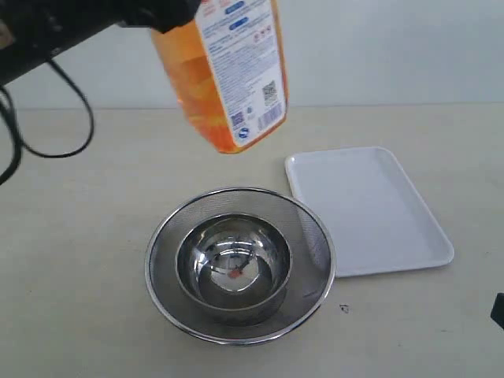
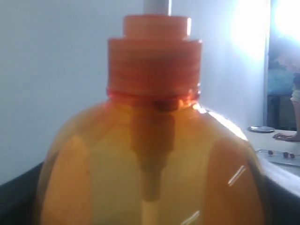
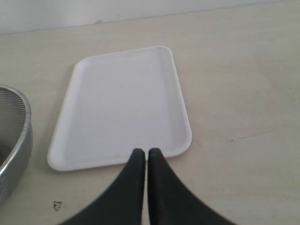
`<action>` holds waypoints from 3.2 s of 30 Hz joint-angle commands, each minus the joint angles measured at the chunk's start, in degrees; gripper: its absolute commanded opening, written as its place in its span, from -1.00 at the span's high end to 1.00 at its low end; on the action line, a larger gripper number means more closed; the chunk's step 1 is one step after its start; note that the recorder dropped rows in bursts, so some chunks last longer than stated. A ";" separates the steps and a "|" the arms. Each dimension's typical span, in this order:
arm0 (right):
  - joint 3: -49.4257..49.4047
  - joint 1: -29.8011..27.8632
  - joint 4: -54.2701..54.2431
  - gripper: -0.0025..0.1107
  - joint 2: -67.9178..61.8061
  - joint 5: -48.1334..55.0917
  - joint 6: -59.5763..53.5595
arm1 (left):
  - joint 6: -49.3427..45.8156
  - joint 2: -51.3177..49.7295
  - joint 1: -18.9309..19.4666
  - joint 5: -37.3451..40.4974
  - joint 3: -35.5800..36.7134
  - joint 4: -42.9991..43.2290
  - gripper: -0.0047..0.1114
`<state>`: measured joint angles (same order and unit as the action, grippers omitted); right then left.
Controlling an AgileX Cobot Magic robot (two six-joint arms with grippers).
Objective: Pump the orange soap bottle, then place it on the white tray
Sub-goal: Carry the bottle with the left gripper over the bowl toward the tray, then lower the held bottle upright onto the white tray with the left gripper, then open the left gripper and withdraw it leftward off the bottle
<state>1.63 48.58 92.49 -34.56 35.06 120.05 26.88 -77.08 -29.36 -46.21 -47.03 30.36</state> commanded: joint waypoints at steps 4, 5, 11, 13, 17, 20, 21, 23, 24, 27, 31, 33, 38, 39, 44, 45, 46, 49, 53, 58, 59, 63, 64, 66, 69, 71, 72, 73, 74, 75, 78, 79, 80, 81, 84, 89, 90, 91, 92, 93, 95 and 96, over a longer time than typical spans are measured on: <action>-0.43 -0.03 0.47 0.96 0.27 -0.20 -0.15 | -2.98 -15.53 -10.12 1.40 -16.00 -2.06 0.84; -0.43 -0.03 0.47 0.96 0.27 -0.20 -0.15 | -3.63 -17.27 -11.03 1.40 -17.53 -3.27 0.84; -0.43 -0.03 0.36 0.96 0.27 -0.08 -0.15 | -5.35 -31.06 -13.25 -0.04 -27.92 -5.71 0.84; -0.43 -0.03 0.36 0.96 0.27 -0.08 -0.15 | -5.35 -35.06 -13.25 -0.52 -31.19 -5.71 0.84; -0.43 -0.03 0.36 0.96 0.27 -0.08 -0.15 | -5.27 -41.06 -13.35 -0.63 -35.66 -5.71 0.84; -0.43 -0.03 0.36 0.96 0.27 0.02 -0.15 | -7.19 -44.22 -13.35 -1.32 -37.44 -5.71 0.84; -0.43 -0.03 0.36 0.96 0.27 0.02 -0.15 | -7.45 -44.99 -13.35 -1.61 -38.02 -5.71 0.84; -0.43 -0.03 0.36 0.96 0.27 0.02 -0.15 | -7.75 -46.69 -13.35 -2.23 -38.99 -7.70 0.84; -0.43 -0.03 0.36 0.96 0.27 0.02 -0.15 | -8.47 -47.31 -13.35 -2.23 -39.24 -9.24 0.84; -0.43 -0.03 0.36 0.96 0.27 0.02 -0.15 | -12.35 -49.23 -13.35 -2.35 -39.62 -14.32 0.84; -0.43 -0.03 0.36 0.96 0.27 0.02 -0.15 | -16.27 -51.38 -13.24 -3.42 -39.62 -17.78 0.84; -0.43 -0.03 0.36 0.96 0.27 0.02 -0.15 | -16.27 -52.15 -13.23 -3.51 -39.62 -17.78 0.84; -0.43 -0.03 0.36 0.96 0.27 0.02 -0.15 | -16.27 -52.94 -13.23 -3.68 -39.62 -17.78 0.84; -0.43 -0.03 0.36 0.96 0.27 0.02 -0.15 | -16.27 -53.23 -13.23 -3.78 -39.62 -17.90 0.84; -0.43 -0.03 0.36 0.96 0.27 0.02 -0.15 | -16.27 -53.28 -13.23 -3.34 -39.62 -17.90 0.84; -0.43 -0.03 0.36 0.96 0.27 0.02 -0.15 | -16.27 -53.28 -13.23 -3.34 -39.62 -17.90 0.84; -0.43 -0.03 0.36 0.96 0.27 0.02 -0.15 | -16.27 -53.28 -13.23 -3.34 -39.62 -17.54 0.84; -0.43 -0.03 0.36 0.96 0.27 0.02 -0.15 | -16.27 -53.28 -13.23 -3.34 -39.62 -17.54 0.82; -0.43 -0.03 0.36 0.96 0.27 0.40 -0.15 | -14.05 -53.93 -13.23 -3.41 -39.62 -17.54 0.32; -0.43 -0.03 0.36 0.96 0.27 0.40 -0.15 | -14.05 -54.24 -13.23 -2.41 -39.51 -17.54 -0.03; -0.43 -0.03 0.36 0.96 0.27 0.40 -0.15 | -14.05 -54.24 -13.23 -2.41 -39.51 -17.54 -0.12; -0.43 -0.03 0.36 0.96 0.27 0.40 -0.15 | -14.05 -54.24 -13.23 -2.41 -39.51 -17.64 -0.47; -0.43 -0.03 0.36 0.96 0.27 0.40 -0.15 | -14.05 -54.24 -13.23 -2.32 -39.51 -17.64 -0.52; -0.43 -0.03 0.36 0.96 0.27 0.40 -0.15 | -14.05 -54.24 -13.23 -2.16 -39.51 -17.64 -0.55; -0.43 -0.03 0.36 0.96 0.27 0.40 -0.15 | -14.05 -54.24 -13.23 -2.16 -39.51 -17.64 -0.55; -0.43 -0.03 0.36 0.96 0.27 0.40 -0.15 | -14.05 -53.85 -13.23 -1.75 -39.51 -17.64 -0.55; -0.43 -0.03 0.36 0.96 0.27 0.40 -0.15 | -14.05 -53.67 -13.23 -1.75 -39.51 -17.64 -0.55; -0.43 -0.03 0.36 0.96 0.27 0.40 -0.15 | -14.05 -53.36 -13.23 -1.75 -39.51 -17.53 -0.55; -0.43 -0.03 0.36 0.96 0.27 0.40 -0.15 | -14.05 -53.02 -13.23 -1.75 -39.51 -17.53 -0.55; -0.43 -0.03 0.36 0.96 0.27 0.40 -0.15 | -14.05 -52.44 -13.23 -1.17 -39.51 -17.53 -0.55; -0.43 -0.03 0.36 0.96 0.27 0.40 -0.15 | -14.05 -50.42 -13.23 3.63 -39.51 -17.12 -0.55; -0.43 -0.03 0.36 0.96 0.27 0.40 -0.15 | -14.05 -49.79 -13.23 5.52 -39.51 -17.12 -0.55; -0.43 -0.03 0.36 0.96 0.27 0.40 -0.15 | -14.05 -48.92 -13.23 8.29 -39.51 -17.12 -0.55; -0.43 -0.03 0.36 0.96 0.27 0.40 -0.15 | -14.05 -47.98 -13.23 11.13 -39.51 -17.12 -0.55; -0.43 -0.03 0.36 0.96 0.27 0.40 -0.15 | -14.05 -45.38 -13.23 18.53 -39.51 -15.01 -0.55; -0.43 -0.03 0.36 0.96 0.27 0.40 -0.15 | -14.05 -41.56 -13.23 17.69 -35.93 -13.59 -0.55; -0.43 -0.03 0.36 0.96 0.27 0.40 -0.15 | -13.37 -40.59 -13.23 16.22 -34.38 -14.13 -0.55; -0.43 -0.03 0.36 0.96 0.27 0.29 -0.15 | -13.26 -39.56 -13.09 14.85 -32.75 -15.42 -0.55; -0.43 -0.03 0.36 0.96 0.27 0.29 -0.15 | -13.26 -38.54 -13.02 13.57 -30.90 -16.02 -0.55; -0.43 -0.03 0.36 0.96 0.27 0.29 -0.15 | -13.26 -37.44 -12.86 12.49 -29.04 -16.02 -0.55; -0.43 -0.03 0.36 0.96 0.27 0.29 -0.15 | -13.58 -35.46 -12.35 11.29 -25.61 -16.02 -0.55; -0.43 -0.03 0.36 0.96 0.27 0.29 -0.15 | -13.58 -34.21 -12.13 10.84 -23.54 -16.02 -0.55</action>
<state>1.63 48.58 92.37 -34.56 34.94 120.05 12.95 -114.35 -42.10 -32.94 -74.70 15.07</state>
